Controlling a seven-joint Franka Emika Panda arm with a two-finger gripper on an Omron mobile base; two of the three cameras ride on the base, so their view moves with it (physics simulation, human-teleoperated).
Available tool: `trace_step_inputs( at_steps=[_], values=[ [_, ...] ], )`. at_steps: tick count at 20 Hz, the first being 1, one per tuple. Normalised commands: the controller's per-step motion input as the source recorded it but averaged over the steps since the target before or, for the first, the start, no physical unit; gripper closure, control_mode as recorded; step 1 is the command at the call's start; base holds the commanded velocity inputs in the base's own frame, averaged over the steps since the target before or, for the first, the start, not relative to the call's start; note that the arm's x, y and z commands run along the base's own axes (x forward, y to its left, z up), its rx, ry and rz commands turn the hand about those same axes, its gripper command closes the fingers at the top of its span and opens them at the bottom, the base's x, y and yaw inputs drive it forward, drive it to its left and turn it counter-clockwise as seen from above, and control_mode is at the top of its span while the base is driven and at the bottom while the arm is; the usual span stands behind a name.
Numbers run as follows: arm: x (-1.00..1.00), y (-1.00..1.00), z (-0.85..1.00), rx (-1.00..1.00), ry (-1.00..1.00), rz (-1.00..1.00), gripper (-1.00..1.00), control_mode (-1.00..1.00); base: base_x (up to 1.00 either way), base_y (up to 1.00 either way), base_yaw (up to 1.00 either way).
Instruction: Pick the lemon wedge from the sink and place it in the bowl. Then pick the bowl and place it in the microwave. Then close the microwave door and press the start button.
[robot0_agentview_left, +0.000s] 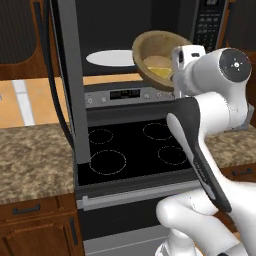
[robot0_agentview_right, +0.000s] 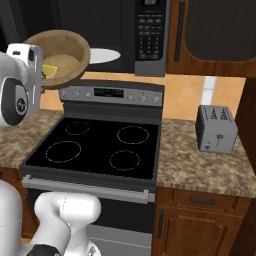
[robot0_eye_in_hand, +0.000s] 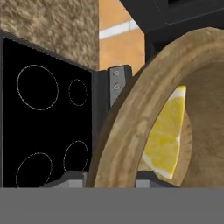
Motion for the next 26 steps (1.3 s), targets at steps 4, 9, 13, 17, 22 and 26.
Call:
trace_step_inputs(
  at_steps=[4, 9, 13, 17, 22, 26],
  values=[
    [1.0, 0.04, 0.28, 0.01, -0.02, 0.0, 1.0, -1.0, 0.0, 0.0, 0.0],
    [1.0, 0.24, 0.32, -0.01, 0.22, -0.06, 1.0, -1.0, 0.0, 0.0, 0.0],
    [0.99, 0.23, 0.0, -0.08, 0.43, -0.09, 1.0, -1.0, 0.0, 0.0, 0.0],
    [0.76, 0.0, 0.46, -0.04, 0.19, -0.01, 1.0, -1.0, 0.0, 0.0, 0.0],
    [0.9, 0.06, 0.13, -0.16, 0.01, 0.0, 1.0, -1.0, 0.0, 0.0, 0.0],
    [1.0, 0.02, -0.44, -0.22, 0.07, 0.04, 1.0, -1.0, 0.0, 0.0, 0.0]
  ],
)
